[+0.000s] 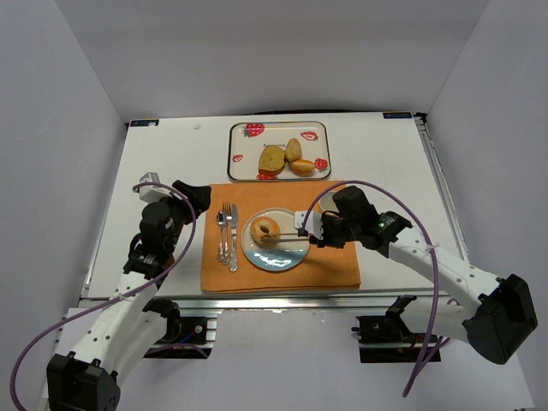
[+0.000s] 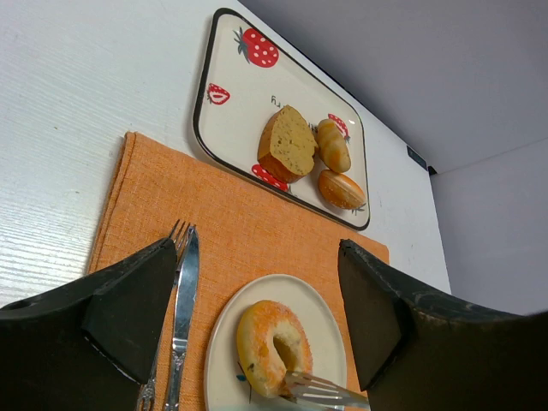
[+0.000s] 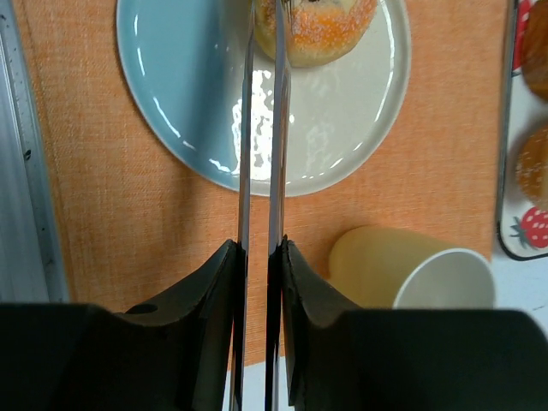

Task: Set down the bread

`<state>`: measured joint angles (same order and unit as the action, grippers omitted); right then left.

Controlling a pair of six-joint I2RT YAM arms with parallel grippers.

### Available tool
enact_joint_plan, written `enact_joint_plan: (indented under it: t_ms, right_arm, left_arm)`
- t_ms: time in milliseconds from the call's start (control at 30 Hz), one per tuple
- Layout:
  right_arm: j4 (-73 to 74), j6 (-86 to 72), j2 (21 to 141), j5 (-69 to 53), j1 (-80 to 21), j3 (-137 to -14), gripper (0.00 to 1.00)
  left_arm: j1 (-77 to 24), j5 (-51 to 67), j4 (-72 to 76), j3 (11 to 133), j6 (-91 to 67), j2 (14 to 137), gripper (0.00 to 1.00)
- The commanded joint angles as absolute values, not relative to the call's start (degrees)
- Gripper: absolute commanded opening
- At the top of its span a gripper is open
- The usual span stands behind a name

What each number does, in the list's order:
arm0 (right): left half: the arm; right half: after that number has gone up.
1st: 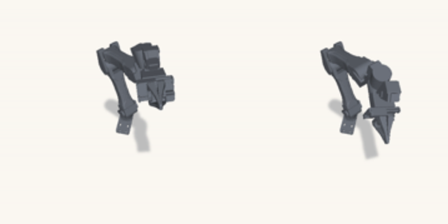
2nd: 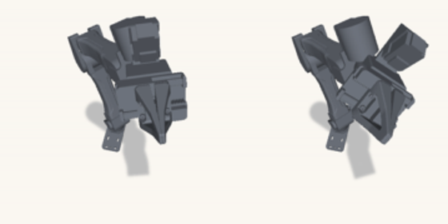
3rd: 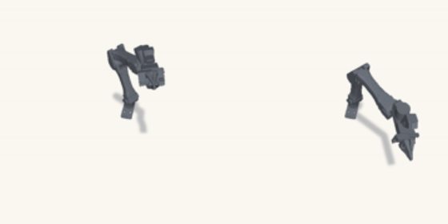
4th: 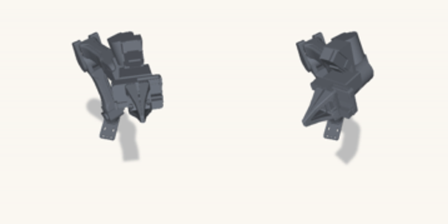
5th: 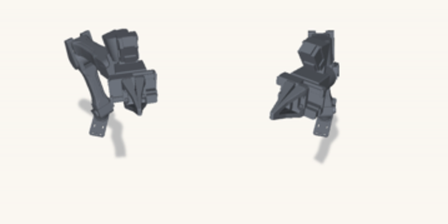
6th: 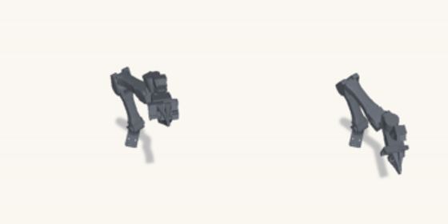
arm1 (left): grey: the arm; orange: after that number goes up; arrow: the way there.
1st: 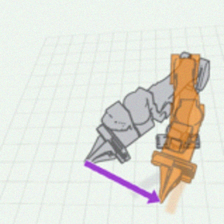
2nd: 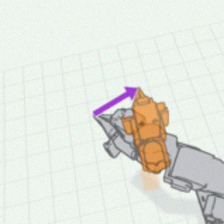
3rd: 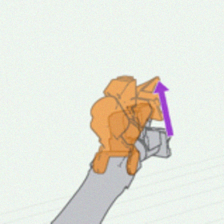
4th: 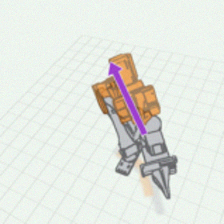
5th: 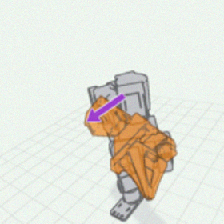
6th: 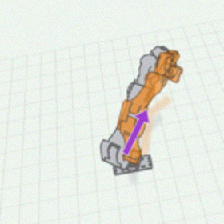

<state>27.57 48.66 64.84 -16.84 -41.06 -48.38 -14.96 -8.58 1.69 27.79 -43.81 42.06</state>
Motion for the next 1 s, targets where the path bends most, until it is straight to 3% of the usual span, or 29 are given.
enact_joint_plan:
  t_ms: [0,167,233,967]
  right_arm:
    - [25.6,49.2,63.6,-17.5,-41.4,-46.9,0.08]
    - [27.2,49.6,64.7,-18.3,-41.4,-47.5,0.30]
    - [27.4,49.8,63.8,-18.6,-41.5,-47.8,0.34]
    - [31.7,50.2,58.6,-22.0,-41.6,-49.7,0.43]
  left_arm:
    - [-14.7,-8.0,3.1,28.4,-43.8,41.9,0.85]
    - [-14.7,-8.3,2.6,28.1,-44.1,41.1,0.85]
    - [-14.7,-8.5,2.5,27.8,-44.2,40.7,0.86]
    - [-14.7,-7.8,3.9,27.9,-44.4,41.8,0.85]
